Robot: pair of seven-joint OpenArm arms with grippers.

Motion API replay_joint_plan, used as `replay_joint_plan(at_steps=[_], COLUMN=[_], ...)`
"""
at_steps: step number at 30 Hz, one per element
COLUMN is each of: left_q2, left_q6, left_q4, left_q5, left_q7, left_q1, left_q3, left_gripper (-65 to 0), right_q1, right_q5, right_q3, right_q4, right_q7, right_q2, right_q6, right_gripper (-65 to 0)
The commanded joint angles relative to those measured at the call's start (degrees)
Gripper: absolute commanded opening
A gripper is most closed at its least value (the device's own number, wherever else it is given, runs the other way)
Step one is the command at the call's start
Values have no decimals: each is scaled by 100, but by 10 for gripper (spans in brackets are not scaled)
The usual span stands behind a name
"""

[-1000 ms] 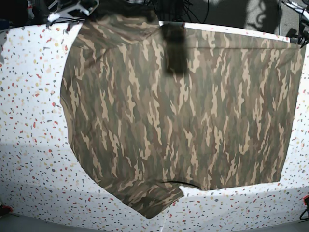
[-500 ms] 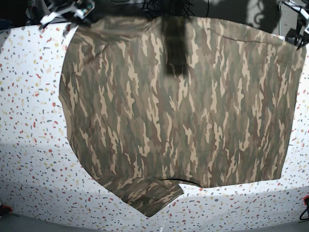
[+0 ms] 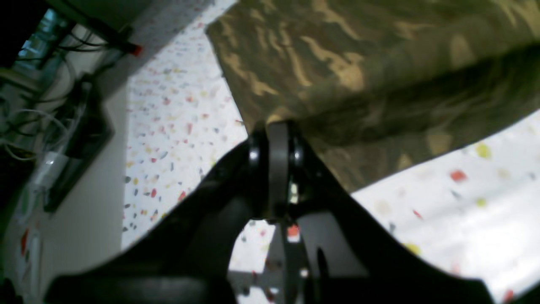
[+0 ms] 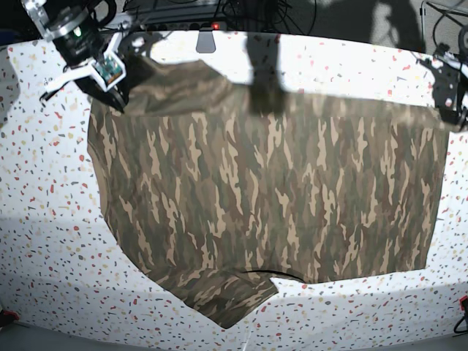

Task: Fold the T-shirt properly
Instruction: 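Reach the right gripper over the shirt and grasp the sleeve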

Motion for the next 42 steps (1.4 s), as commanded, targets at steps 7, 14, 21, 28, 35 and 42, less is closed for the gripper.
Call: replay_joint_plan(at_steps=[7,14,21,28,35,42], left_q2=[-94,-94,-94,-96,-94,-94], left_q6=[-46,-439,-396,-354,-352,-352], left_q4=[-72,-881,-1615,-2164,-2465,-2570], left_q5=[-83,140,584,697,1123,1123], left_q7=[-127,37,98,149,151,160], left_q1=[-560,-1287,-1930,-2409,-2782,-2885], left_q3=[-52,413,1097,1145,1145,1145], left_gripper=[-650,-650,-650,-650,-650,-650], right_q1=[750,1423,2262,2966,3659,4275], right_q5=[345,334,275,275,280,249], right_q3=[37,-291,-835,-1113,-1141,-1657], right_q4=[-601,-1298,-2105,-2730,-3331,-4061], right_q7=[98,107,85,2,15,33], right_q2=[20,26,28,39,44,44], right_q6=[-74,-70,-70,-66,323,319], right_gripper=[-650,-650,-650,-650,-650,-650])
